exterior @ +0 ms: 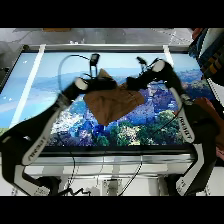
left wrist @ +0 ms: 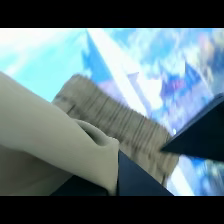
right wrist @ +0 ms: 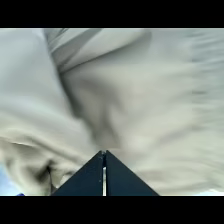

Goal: Fold the clothes and pants, and hang the long-sleeved shirts on hangers.

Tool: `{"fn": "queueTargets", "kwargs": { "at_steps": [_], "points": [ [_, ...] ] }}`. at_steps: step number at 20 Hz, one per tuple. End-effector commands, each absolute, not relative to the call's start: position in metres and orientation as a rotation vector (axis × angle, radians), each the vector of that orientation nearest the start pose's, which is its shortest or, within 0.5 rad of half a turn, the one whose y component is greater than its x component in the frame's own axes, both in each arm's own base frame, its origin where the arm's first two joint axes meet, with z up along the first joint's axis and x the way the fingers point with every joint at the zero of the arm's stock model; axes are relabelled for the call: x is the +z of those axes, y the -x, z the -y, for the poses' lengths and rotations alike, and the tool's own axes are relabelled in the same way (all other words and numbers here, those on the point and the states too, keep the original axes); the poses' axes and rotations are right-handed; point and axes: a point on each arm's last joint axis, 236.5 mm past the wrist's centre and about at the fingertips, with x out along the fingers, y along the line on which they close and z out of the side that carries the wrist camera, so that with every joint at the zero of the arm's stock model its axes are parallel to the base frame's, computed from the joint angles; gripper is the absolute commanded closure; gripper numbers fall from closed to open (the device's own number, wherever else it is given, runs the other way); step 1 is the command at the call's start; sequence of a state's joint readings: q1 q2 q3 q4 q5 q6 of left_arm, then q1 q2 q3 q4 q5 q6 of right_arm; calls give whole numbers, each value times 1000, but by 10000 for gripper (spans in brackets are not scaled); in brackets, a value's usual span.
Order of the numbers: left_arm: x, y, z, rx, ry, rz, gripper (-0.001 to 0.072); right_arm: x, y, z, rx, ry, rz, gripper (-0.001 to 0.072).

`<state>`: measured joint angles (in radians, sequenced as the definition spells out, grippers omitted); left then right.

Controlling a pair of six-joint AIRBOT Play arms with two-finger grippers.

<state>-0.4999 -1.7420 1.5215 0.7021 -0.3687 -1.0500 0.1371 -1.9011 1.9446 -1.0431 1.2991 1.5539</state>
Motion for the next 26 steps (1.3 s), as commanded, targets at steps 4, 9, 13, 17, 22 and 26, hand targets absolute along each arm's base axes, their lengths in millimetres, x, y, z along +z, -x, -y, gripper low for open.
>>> {"fn": "queueTargets", "kwargs": {
  "at_steps": [4, 9, 13, 17, 22, 26],
  "points": [
    [23, -512, 427, -613, 250, -478, 696, 38, -526, -128, 389, -378, -1233, 684],
    [40, -509, 426, -641, 250, -476, -4, 37, -551, -109, 311, -318, -1133, 118],
    [109, -517, 384, -675, 98, -379, -1, 26, -568, -103, 301, -287, -1088, 118],
    [153, -524, 316, -649, -36, -370, 228, 18, -580, -134, 402, -364, -1046, 118],
    [118, -511, 251, -654, -36, -629, 696, 33, -608, -174, 491, -200, -843, 87],
    [88, -485, 236, -695, -31, -811, 696, -2, -615, -184, 458, -3, -844, 98]
  ]
}}
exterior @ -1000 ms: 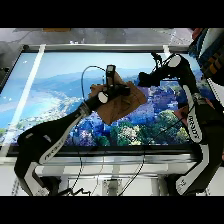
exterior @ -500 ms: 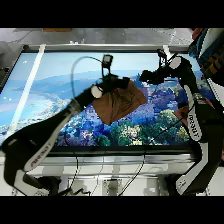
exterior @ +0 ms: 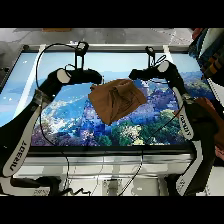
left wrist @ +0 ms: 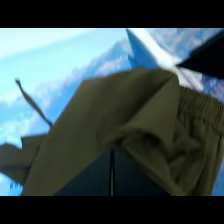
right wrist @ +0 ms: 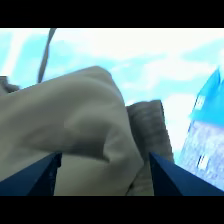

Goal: Fold the clothes and pants, and hang the long-sleeved shirts on hangers.

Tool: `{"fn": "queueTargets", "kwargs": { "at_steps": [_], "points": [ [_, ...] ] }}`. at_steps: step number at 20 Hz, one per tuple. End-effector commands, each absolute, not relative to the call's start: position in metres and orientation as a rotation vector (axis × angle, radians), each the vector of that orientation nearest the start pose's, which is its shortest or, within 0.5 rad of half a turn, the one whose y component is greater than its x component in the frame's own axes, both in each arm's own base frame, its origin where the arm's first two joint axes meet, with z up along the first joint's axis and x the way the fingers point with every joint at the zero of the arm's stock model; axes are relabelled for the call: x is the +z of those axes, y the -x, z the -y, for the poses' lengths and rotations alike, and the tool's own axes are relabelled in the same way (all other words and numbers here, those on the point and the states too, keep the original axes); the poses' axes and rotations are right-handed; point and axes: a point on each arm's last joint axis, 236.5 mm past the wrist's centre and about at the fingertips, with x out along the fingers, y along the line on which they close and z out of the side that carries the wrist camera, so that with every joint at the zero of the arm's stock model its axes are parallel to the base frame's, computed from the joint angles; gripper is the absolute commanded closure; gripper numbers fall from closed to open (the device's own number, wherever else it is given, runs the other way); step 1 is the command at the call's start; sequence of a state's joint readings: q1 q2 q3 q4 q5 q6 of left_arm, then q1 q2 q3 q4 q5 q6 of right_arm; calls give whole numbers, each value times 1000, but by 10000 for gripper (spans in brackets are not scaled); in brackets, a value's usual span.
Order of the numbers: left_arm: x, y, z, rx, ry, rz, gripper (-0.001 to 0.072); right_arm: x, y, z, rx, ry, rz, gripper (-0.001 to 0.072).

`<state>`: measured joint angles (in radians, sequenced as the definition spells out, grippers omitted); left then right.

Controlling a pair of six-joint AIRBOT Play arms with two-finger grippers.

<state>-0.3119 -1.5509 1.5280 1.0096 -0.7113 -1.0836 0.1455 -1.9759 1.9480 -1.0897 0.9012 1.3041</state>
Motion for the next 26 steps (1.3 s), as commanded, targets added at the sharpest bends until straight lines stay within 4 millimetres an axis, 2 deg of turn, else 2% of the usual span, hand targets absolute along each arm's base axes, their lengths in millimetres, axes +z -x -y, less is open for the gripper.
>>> {"fn": "queueTargets", "kwargs": {
  "at_steps": [1, 3, 5, 6, 9, 11, 13, 16, 19, 21, 23, 26],
  "points": [
    [84, -480, 236, -708, -34, -837, 696, -16, -614, -188, 462, 24, -868, 98],
    [81, -474, 238, -723, -39, -860, 696, -41, -614, -188, 440, 59, -920, 99],
    [80, -472, 238, -726, -40, -866, 696, -61, -609, -181, 427, 115, -981, 99],
    [80, -472, 238, -726, -40, -866, 696, -69, -602, -172, 418, 151, -1024, 99],
    [80, -472, 238, -726, -40, -866, 696, -86, -582, -130, 367, 225, -1158, 98],
    [79, -470, 238, -729, -39, -874, 696, -92, -570, -102, 329, 169, -1243, 98],
    [77, -467, 238, -736, -40, -890, 696, -95, -558, -89, 342, 24, -1311, 98],
    [75, -463, 239, -745, -42, -907, 696, -92, -543, -114, 496, -387, -1365, 97],
    [73, -459, 239, -754, -45, -924, 696, -88, -551, -134, 564, -753, -1361, 86],
    [73, -459, 238, -753, -45, -923, 696, -89, -553, -152, 598, -830, -1357, 19],
    [73, -459, 238, -752, -45, -923, 696, -89, -549, -175, 635, -856, -1370, 19],
    [72, -459, 238, -751, -48, -925, 696, -78, -541, -221, 713, -870, -1373, 22]
  ]
}}
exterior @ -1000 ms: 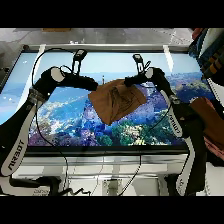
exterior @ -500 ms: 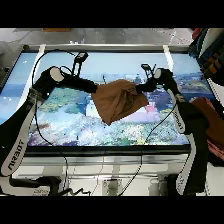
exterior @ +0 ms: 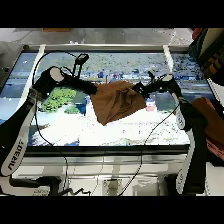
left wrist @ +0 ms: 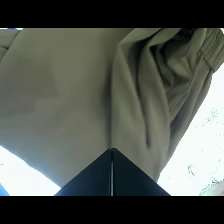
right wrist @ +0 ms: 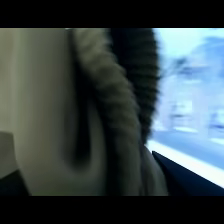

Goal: Fold the clothes and pants, and hang the long-sleeved shirts on hangers.

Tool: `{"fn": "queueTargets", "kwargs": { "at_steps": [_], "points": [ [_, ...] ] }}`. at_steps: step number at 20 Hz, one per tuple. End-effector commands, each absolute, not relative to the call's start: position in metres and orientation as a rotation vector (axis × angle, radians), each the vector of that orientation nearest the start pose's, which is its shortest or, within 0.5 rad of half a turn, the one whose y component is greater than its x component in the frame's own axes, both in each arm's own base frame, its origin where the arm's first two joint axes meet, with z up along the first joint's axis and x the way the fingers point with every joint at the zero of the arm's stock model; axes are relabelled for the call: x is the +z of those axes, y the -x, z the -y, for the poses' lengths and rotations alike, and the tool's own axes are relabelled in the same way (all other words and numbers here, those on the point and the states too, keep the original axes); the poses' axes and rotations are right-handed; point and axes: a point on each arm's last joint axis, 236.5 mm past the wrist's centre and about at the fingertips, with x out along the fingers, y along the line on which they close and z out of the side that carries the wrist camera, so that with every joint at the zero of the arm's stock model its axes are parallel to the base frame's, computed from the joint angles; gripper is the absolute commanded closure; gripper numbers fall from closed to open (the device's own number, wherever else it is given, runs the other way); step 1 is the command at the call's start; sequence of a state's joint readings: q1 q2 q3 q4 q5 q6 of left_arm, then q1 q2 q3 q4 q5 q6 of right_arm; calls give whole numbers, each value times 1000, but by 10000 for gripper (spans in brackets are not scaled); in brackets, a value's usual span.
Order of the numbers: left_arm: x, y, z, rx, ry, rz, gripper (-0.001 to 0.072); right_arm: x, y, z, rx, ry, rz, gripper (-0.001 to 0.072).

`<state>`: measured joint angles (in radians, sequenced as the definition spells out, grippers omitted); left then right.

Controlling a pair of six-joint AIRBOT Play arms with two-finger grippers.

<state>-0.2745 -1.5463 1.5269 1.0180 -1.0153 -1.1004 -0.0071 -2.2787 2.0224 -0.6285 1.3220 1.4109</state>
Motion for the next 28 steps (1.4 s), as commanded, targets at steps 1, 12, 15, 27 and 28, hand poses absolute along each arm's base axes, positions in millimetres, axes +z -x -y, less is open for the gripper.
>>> {"fn": "queueTargets", "kwargs": {
  "at_steps": [1, 12, 15, 27, 28],
  "points": [
    [70, -460, 238, -750, -48, -929, 696, -78, -537, -235, 731, -860, -1380, 31],
    [108, -458, 215, -696, -158, -843, 696, 37, -565, -239, 793, -745, -1076, 685],
    [157, -449, 203, -676, -158, -741, 696, 124, -565, -153, 748, -729, -930, 685],
    [262, -405, 188, -658, -176, -513, 696, 176, -374, 251, -275, -699, -971, 684],
    [262, -405, 188, -658, -176, -514, 696, 162, -347, 272, -375, -761, -1018, 684]
  ]
}}
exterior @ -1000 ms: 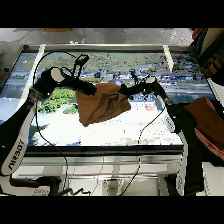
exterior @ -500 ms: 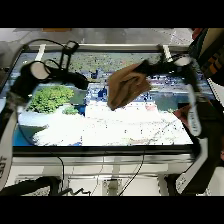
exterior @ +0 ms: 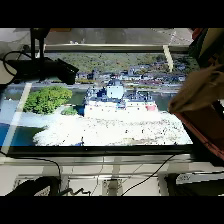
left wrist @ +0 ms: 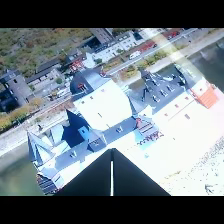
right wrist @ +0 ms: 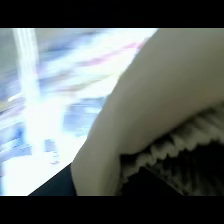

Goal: Fold the clothes and pants, and hang the long-sleeved shirts on hangers.

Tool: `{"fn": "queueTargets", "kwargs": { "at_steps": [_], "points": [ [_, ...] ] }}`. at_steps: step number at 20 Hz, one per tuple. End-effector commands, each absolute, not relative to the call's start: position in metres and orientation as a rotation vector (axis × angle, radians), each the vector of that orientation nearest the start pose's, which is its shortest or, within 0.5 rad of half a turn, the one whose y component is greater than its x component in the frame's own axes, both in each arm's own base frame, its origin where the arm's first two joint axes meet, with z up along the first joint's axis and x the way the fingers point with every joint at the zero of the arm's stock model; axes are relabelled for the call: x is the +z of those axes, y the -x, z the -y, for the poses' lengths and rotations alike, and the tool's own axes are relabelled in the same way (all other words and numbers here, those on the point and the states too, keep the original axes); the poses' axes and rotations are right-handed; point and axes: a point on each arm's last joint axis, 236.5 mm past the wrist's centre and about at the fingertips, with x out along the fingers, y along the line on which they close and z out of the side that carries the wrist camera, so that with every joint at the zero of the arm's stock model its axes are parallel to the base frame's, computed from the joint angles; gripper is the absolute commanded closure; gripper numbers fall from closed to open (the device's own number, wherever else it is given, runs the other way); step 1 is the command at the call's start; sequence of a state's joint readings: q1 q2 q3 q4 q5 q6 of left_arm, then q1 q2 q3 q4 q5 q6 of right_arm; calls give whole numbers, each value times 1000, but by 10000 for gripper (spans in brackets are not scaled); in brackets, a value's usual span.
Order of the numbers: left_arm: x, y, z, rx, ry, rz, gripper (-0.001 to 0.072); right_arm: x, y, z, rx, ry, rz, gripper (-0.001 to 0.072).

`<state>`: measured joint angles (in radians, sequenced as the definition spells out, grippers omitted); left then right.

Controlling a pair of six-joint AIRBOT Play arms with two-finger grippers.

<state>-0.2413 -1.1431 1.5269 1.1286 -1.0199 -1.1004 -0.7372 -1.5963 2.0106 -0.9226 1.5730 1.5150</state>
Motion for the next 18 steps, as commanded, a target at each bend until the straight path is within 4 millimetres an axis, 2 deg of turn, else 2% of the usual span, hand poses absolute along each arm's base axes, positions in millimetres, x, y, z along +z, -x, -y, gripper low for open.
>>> {"fn": "queueTargets", "kwargs": {
  "at_steps": [1, 2, 4, 5, 6, 7, 8, 9, 11, 14, 15, 16, 17, 18],
  "points": [
    [261, -405, 188, -658, -176, -514, 696, 147, -317, 292, -491, -833, -1067, 684],
    [262, -405, 188, -658, -176, -513, 696, 133, -285, 308, -604, -886, -1118, 685],
    [262, -405, 188, -658, -176, -514, 696, 113, -235, 333, -772, -938, -1185, 684],
    [262, -405, 188, -658, -176, -513, 696, 107, -219, 341, -820, -952, -1198, 678],
    [262, -405, 188, -658, -176, -513, 696, 102, -206, 347, -855, -970, -1205, 522],
    [262, -405, 188, -659, -176, -513, 695, 98, -195, 351, -883, -982, -1215, 225],
    [262, -405, 188, -659, -175, -513, 696, 96, -183, 355, -909, -982, -1230, -4],
    [262, -405, 188, -659, -176, -513, 696, 95, -173, 357, -934, -988, -1242, 22],
    [262, -405, 188, -659, -175, -513, 696, 95, -163, 360, -956, -1004, -1246, 22],
    [262, -405, 188, -659, -176, -513, 696, 95, -163, 361, -952, -1013, -1231, 40],
    [262, -405, 188, -659, -175, -513, 696, 96, -171, 360, -927, -1021, -1209, 199],
    [262, -405, 188, -659, -176, -513, 696, 98, -183, 359, -885, -1034, -1172, 473],
    [262, -405, 188, -659, -175, -513, 696, 101, -199, 354, -820, -1051, -1137, 652],
    [262, -405, 188, -659, -175, -513, 696, 106, -216, 348, -739, -1048, -1105, 685]
  ]
}}
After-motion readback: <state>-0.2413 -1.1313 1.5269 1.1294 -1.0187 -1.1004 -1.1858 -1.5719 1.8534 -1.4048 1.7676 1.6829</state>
